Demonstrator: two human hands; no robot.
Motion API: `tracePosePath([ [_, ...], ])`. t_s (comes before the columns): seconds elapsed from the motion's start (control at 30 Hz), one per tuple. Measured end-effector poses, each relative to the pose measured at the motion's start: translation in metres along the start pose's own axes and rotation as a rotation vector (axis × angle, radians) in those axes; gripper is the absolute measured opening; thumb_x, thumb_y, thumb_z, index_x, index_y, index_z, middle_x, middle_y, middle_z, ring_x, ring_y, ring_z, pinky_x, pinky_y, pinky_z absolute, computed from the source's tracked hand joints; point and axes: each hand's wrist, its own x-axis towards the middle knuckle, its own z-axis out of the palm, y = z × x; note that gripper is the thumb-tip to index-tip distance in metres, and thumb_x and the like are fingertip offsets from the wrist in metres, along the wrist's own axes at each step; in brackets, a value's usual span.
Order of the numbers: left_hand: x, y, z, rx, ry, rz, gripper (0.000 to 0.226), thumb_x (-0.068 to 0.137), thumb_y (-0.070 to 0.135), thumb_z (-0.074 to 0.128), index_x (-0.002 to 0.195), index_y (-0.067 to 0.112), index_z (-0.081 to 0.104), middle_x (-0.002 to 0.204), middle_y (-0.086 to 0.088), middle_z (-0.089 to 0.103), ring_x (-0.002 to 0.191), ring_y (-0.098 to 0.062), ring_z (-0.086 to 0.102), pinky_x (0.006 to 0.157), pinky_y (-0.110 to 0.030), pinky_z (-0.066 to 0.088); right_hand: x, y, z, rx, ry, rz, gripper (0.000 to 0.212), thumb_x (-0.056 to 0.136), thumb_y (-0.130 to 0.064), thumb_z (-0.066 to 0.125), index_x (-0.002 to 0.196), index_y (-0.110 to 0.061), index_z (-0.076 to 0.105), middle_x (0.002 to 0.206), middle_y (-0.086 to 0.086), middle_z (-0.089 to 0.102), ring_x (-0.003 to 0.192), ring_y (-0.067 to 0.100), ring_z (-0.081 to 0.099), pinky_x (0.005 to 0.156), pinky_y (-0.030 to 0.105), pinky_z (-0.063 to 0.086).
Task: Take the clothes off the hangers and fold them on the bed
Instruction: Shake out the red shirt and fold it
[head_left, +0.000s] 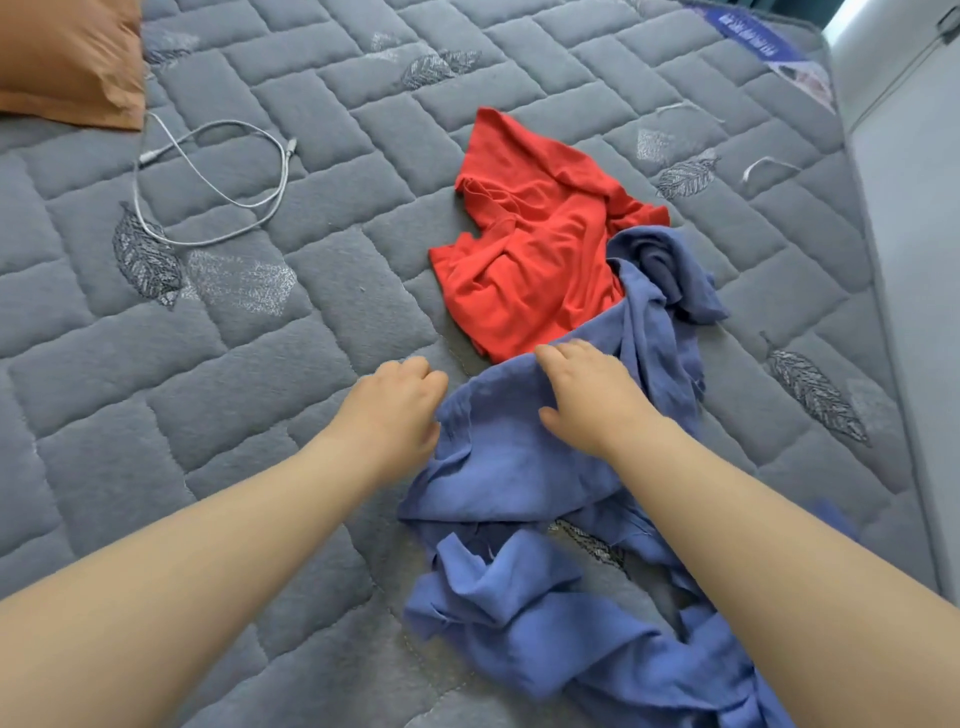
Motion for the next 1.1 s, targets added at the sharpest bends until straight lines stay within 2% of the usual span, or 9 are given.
tracePosePath([
  [0.07,0.009,0.001,0.001,-0.004,0.015,-0.006,0.032,0.089,0.025,0.051,0.118,0.013,0.049,0.121,-0.005,0.046,0.108,-0.029,0.049,0.087,-0.042,0.047,-0.002,0.006,0.012,-0.033,-0.056,0.082,0.047,0.092,-0.024,0.053,0.135,-0.012,0.039,0.129,0.007,0.056,0.120,0.029,0.051,0.093,0.041,0.037],
  [0.2,0.023,0.009,0.006,-0.013,0.038,0.015,0.041,0.086,0.020,0.054,0.125,0.014,0.045,0.131,-0.005,0.040,0.112,-0.029,0.046,0.086,-0.042,0.048,-0.023,0.028,0.038,-0.116,-0.089,0.105,0.021,0.093,-0.023,0.045,0.112,-0.019,0.051,0.115,-0.001,0.065,0.111,0.022,0.058,0.089,0.038,0.034],
  [0.33,0.039,0.021,0.013,0.003,0.047,0.079,0.059,0.087,0.020,0.057,0.141,0.018,0.033,0.150,-0.006,0.022,0.126,-0.028,0.035,0.094,-0.040,0.046,-0.042,0.045,0.054,-0.072,-0.109,0.180,0.019,0.093,-0.024,0.043,0.106,-0.022,0.056,0.111,-0.002,0.068,0.109,0.021,0.060,0.088,0.035,0.033],
  [0.43,0.053,0.029,0.015,-0.010,0.081,0.107,0.066,0.087,0.023,0.060,0.145,0.018,0.028,0.154,-0.006,0.016,0.132,-0.029,0.030,0.097,-0.042,0.045,-0.044,0.047,0.061,-0.040,-0.095,0.187,0.019,0.092,-0.028,0.045,0.106,-0.020,0.056,0.109,0.000,0.068,0.107,0.022,0.061,0.086,0.035,0.034],
  [0.63,0.083,0.043,0.018,0.016,0.063,0.065,0.080,0.086,0.036,0.065,0.150,0.021,0.019,0.155,-0.008,0.015,0.123,-0.036,0.037,0.101,-0.044,0.042,-0.044,0.052,0.067,0.059,-0.044,0.171,0.011,0.090,-0.027,0.047,0.097,-0.020,0.053,0.103,0.000,0.067,0.100,0.023,0.061,0.081,0.033,0.034],
  [0.7,0.090,0.048,0.018,0.015,0.041,0.008,0.074,0.086,0.032,0.067,0.146,0.019,0.026,0.150,-0.010,0.021,0.115,-0.038,0.042,0.098,-0.042,0.043,-0.046,0.052,0.067,0.081,-0.037,0.163,0.009,0.089,-0.027,0.047,0.094,-0.021,0.051,0.102,0.000,0.067,0.098,0.023,0.061,0.079,0.033,0.033],
  [0.83,0.105,0.057,0.006,0.046,0.126,-0.057,0.026,0.090,0.004,0.055,0.116,0.007,0.054,0.126,-0.012,0.040,0.102,-0.038,0.049,0.078,-0.041,0.042,-0.047,0.052,0.066,0.114,-0.035,0.157,0.009,0.088,-0.028,0.050,0.092,-0.021,0.048,0.101,0.001,0.066,0.098,0.024,0.061,0.080,0.032,0.034],
  [1.0,0.108,0.055,-0.006,0.016,0.119,-0.008,0.023,0.091,0.000,0.047,0.111,0.002,0.058,0.118,-0.015,0.048,0.101,-0.041,0.053,0.076,-0.042,0.041,-0.052,0.050,0.063,0.131,-0.061,0.162,0.008,0.088,-0.027,0.050,0.089,-0.020,0.046,0.099,0.003,0.064,0.094,0.025,0.060,0.075,0.031,0.033],
  [1.1,0.088,0.048,-0.016,-0.050,0.170,0.046,0.020,0.090,0.011,0.049,0.107,0.004,0.056,0.113,-0.017,0.053,0.098,-0.041,0.056,0.075,-0.042,0.040,-0.061,0.048,0.064,0.167,-0.107,0.176,0.020,0.090,-0.028,0.049,0.105,-0.016,0.053,0.104,0.006,0.060,0.098,0.026,0.058,0.080,0.032,0.040],
])
